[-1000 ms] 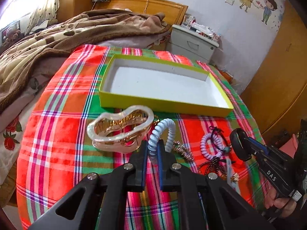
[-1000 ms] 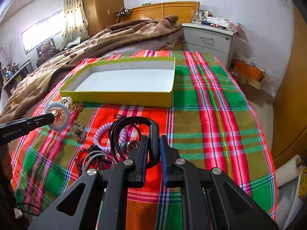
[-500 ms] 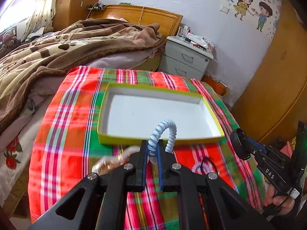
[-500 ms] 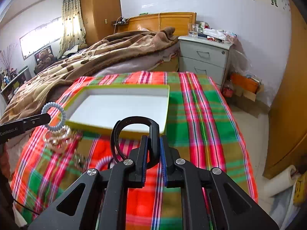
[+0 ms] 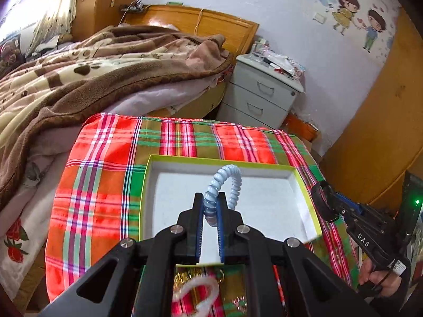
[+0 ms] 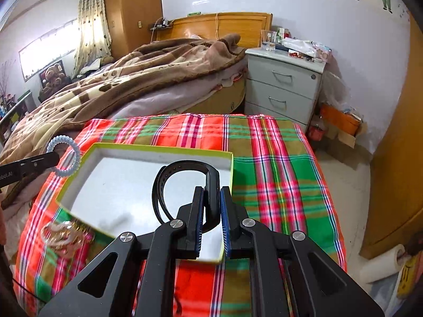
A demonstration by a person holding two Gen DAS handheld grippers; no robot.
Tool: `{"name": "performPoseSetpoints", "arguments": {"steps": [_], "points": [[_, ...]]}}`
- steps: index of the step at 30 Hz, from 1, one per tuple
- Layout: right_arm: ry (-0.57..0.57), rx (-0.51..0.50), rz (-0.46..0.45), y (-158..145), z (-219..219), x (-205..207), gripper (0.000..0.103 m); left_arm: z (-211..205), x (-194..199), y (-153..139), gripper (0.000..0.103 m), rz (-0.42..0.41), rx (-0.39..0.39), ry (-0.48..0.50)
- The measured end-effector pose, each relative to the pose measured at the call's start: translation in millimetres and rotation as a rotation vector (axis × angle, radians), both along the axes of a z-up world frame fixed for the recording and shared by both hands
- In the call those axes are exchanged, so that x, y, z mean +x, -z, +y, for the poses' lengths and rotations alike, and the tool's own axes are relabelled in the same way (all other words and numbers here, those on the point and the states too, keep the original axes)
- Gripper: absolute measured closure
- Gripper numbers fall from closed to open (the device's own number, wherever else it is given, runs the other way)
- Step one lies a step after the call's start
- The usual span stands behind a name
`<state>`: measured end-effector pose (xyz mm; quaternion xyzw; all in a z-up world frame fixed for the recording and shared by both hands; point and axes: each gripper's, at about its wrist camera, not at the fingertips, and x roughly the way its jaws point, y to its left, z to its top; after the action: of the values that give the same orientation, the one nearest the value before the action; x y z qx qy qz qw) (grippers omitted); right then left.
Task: Organize jewelry
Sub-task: 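Carry both held items into the yellow box and open both tools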
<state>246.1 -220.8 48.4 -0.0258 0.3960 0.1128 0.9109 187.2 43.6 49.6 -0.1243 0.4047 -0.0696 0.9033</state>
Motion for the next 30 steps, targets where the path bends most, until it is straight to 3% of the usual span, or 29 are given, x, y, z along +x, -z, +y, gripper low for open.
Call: {"name": "performPoseSetpoints", "arguments": {"steps": [13,30], "points": [[-0.002,-0.055,0.077,34,13,52,0.090,1,67,45,0.093,0.113,-0.012,0.003],[-0.031,-0.160,0.090,54,29,65,0.090,6,89,77,0.093,0.195,0.000,-0.033]]}}
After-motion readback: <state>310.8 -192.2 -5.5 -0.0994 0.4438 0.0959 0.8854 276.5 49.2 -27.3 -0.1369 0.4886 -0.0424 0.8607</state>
